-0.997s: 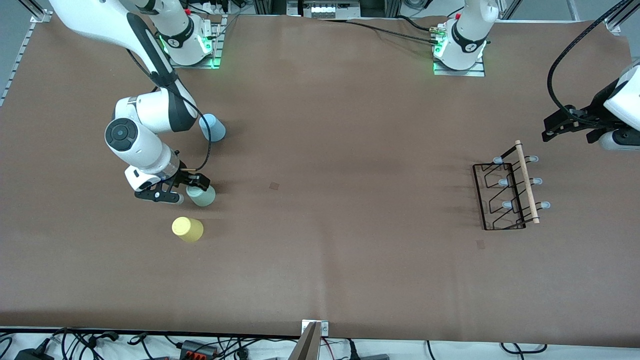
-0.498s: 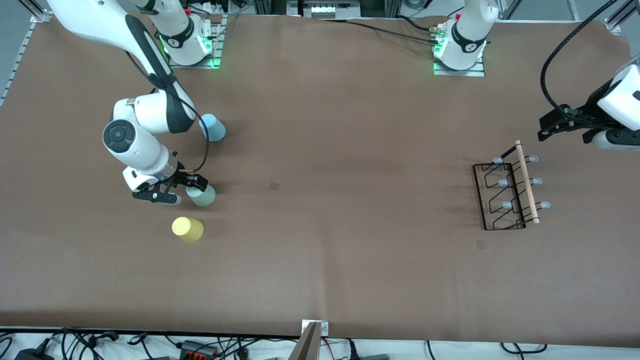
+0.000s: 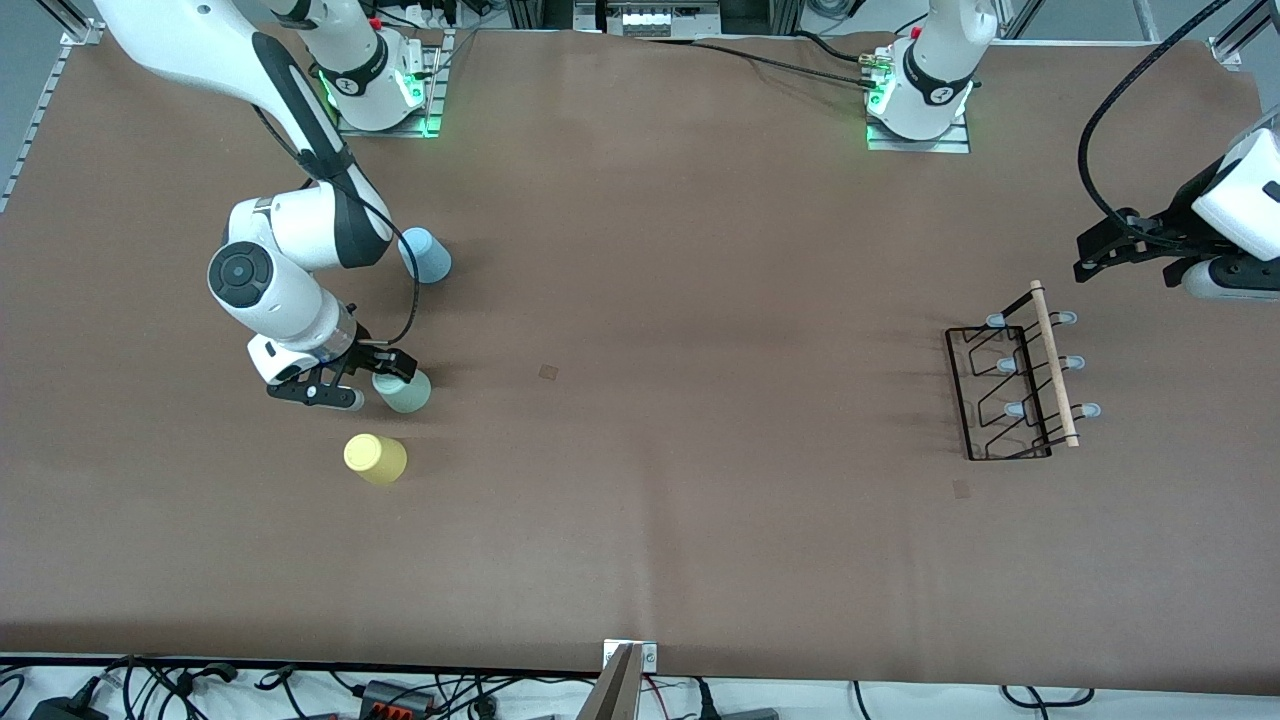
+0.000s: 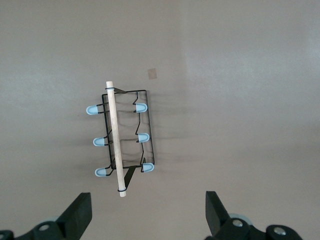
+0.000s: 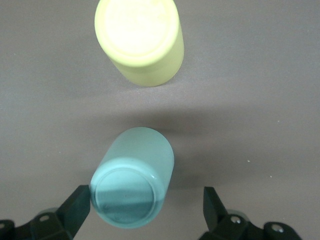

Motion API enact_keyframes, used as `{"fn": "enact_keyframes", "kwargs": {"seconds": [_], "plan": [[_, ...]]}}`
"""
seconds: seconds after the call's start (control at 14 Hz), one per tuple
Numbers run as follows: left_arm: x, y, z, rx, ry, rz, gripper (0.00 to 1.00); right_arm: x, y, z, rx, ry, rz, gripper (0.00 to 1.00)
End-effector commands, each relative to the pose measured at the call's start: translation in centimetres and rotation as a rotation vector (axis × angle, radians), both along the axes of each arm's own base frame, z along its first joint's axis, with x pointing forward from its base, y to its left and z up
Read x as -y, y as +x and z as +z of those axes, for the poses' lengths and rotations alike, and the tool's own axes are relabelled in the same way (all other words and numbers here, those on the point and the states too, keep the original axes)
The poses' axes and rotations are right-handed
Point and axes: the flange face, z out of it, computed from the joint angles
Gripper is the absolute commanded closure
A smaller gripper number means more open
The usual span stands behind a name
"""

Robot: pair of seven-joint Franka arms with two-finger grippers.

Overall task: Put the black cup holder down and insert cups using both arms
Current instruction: 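Close the right gripper around the teal cup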

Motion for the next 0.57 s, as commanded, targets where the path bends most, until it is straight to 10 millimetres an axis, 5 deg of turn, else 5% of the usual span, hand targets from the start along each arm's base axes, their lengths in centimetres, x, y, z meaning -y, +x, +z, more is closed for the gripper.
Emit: {"fn": "enact_keyframes", "kwargs": {"seconds": [0.0,0.5], "plan": [[0.2,0.07,0.66,-0.004,0.007,0.001,0.0,0.03,0.23,-0.04,0.006,-0.001,-0.008,0.0],[0.34,0.03,0.75,-0.002,0.01,-0.003,0.0,-0.05,0.14,-0.8,-0.007,-0.003,-0.007,0.0]]}}
